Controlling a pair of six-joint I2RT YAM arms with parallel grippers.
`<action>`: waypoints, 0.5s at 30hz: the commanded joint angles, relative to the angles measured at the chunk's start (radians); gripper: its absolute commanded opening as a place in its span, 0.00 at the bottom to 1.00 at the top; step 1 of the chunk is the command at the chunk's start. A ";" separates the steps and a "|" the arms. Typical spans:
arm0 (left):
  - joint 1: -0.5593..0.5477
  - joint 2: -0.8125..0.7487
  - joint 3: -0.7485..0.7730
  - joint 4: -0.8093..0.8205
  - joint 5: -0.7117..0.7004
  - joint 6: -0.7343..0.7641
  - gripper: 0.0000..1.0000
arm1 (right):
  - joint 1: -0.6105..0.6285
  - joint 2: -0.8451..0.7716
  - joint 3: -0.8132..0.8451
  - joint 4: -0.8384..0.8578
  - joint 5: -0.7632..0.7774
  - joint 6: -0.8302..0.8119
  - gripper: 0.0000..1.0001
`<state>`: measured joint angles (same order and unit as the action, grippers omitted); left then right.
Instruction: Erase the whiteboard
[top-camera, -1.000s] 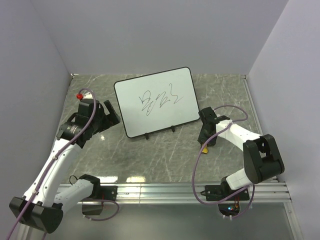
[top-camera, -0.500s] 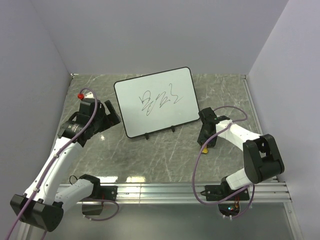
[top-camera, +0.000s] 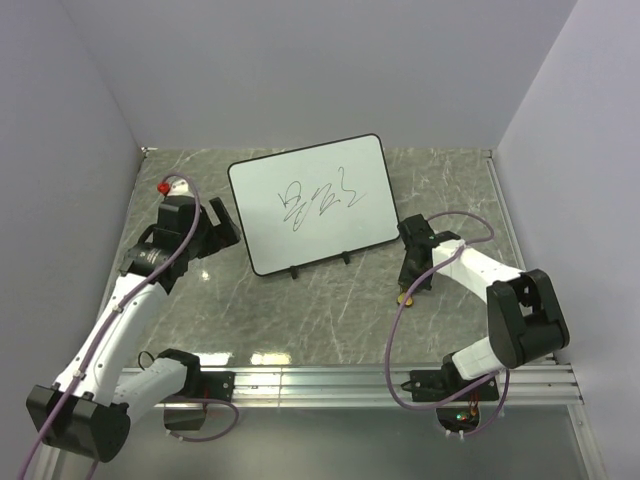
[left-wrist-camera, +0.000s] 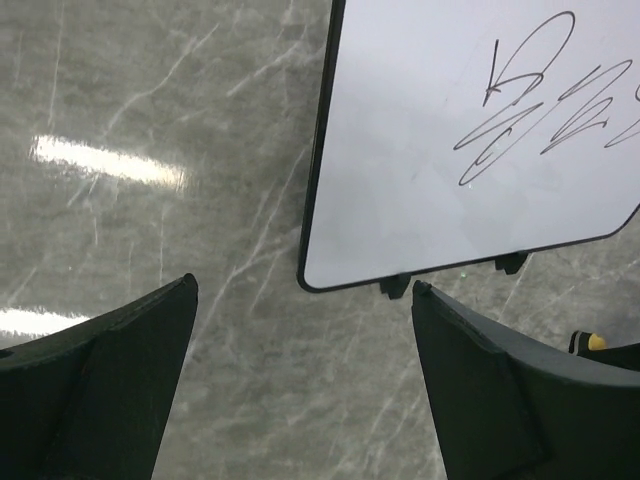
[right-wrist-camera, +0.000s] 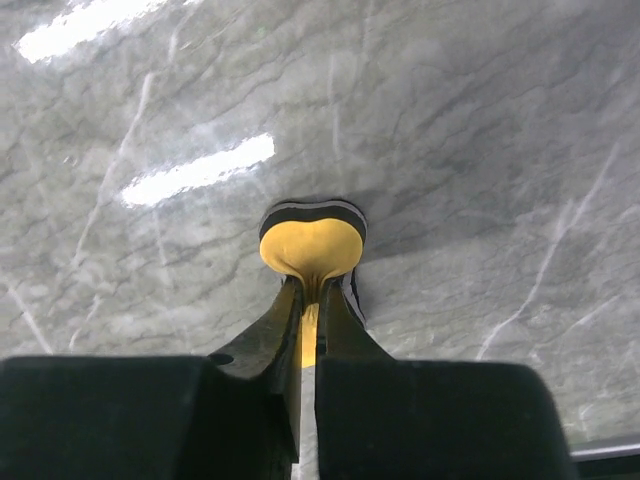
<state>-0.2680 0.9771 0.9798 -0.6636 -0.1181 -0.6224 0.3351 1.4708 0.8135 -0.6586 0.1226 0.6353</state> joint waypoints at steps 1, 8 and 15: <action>0.023 -0.011 -0.024 0.157 0.073 0.096 0.93 | 0.015 -0.029 0.013 -0.032 -0.061 -0.017 0.00; 0.126 0.067 -0.075 0.396 0.358 0.145 0.73 | 0.013 -0.101 0.234 -0.146 -0.175 -0.072 0.00; 0.334 0.213 -0.165 0.740 0.696 0.108 0.66 | 0.013 -0.052 0.542 -0.252 -0.258 -0.121 0.00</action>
<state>0.0093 1.1362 0.8276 -0.1509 0.3553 -0.5125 0.3443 1.4143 1.2457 -0.8310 -0.0826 0.5537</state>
